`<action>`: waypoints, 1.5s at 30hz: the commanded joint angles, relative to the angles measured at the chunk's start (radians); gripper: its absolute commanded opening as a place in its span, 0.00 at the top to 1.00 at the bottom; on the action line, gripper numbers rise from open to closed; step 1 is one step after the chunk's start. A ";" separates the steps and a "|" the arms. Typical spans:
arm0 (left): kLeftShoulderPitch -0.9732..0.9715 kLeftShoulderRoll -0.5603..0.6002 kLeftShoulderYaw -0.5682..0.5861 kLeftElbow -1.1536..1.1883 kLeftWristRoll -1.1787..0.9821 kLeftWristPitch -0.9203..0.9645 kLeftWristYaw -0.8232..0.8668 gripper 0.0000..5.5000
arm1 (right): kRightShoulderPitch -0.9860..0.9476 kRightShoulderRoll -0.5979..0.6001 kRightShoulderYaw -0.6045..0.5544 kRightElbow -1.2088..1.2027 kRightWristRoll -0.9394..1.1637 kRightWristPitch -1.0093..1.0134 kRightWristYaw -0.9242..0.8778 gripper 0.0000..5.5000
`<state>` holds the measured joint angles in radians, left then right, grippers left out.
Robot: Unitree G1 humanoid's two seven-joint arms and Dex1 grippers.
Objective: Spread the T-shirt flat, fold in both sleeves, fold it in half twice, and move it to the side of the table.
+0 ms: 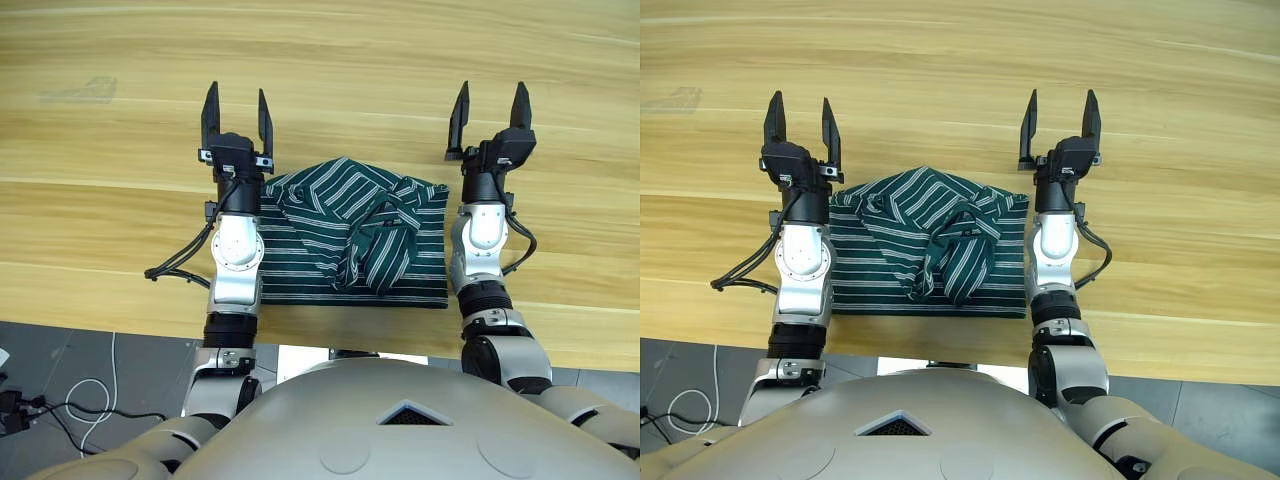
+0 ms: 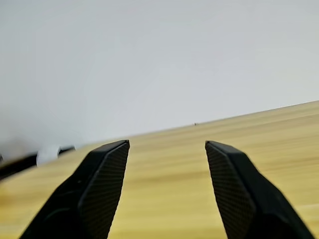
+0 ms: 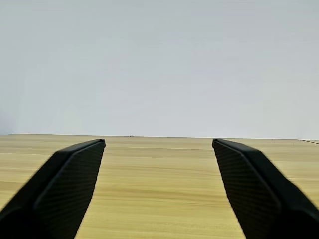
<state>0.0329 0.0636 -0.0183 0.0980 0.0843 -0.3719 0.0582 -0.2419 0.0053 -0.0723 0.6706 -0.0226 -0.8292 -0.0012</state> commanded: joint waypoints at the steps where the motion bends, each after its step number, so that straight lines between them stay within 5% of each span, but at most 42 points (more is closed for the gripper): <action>1: 0.144 -0.023 -0.052 -0.229 -0.127 0.179 -0.085 0.49 | -0.017 0.009 0.009 -0.008 -0.004 0.006 -0.007 0.27; 9: 0.497 0.130 -0.239 -0.754 -0.288 0.510 -0.266 0.49 | 0.010 0.034 0.022 -0.075 -0.016 0.027 -0.035 0.27; 16: 0.466 0.124 -0.220 -0.644 -0.211 0.486 -0.235 0.49 | -0.011 0.035 0.024 -0.058 -0.015 0.035 -0.046 0.27; 22: 0.560 0.280 -0.381 -0.770 -0.258 0.451 -0.457 0.49 | -0.020 0.035 0.025 -0.046 -0.019 0.033 -0.049 0.27; 27: 0.587 0.303 -0.371 -0.782 -0.366 0.444 -0.522 0.49 | -0.020 0.035 0.024 -0.046 -0.020 0.029 -0.051 0.27; 34: 0.531 0.295 -0.444 -0.601 0.008 0.338 -0.388 0.49 | -0.013 0.036 0.027 -0.061 -0.020 0.032 -0.050 0.27; 45: 0.532 0.289 -0.479 -0.537 0.104 0.277 -0.358 0.49 | -0.021 0.039 0.033 -0.056 -0.022 0.034 -0.050 0.27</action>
<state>0.5681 0.3518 -0.4978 -0.4528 0.1678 -0.0881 -0.3085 -0.2494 0.0468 -0.0413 0.6173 -0.0352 -0.8078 -0.0447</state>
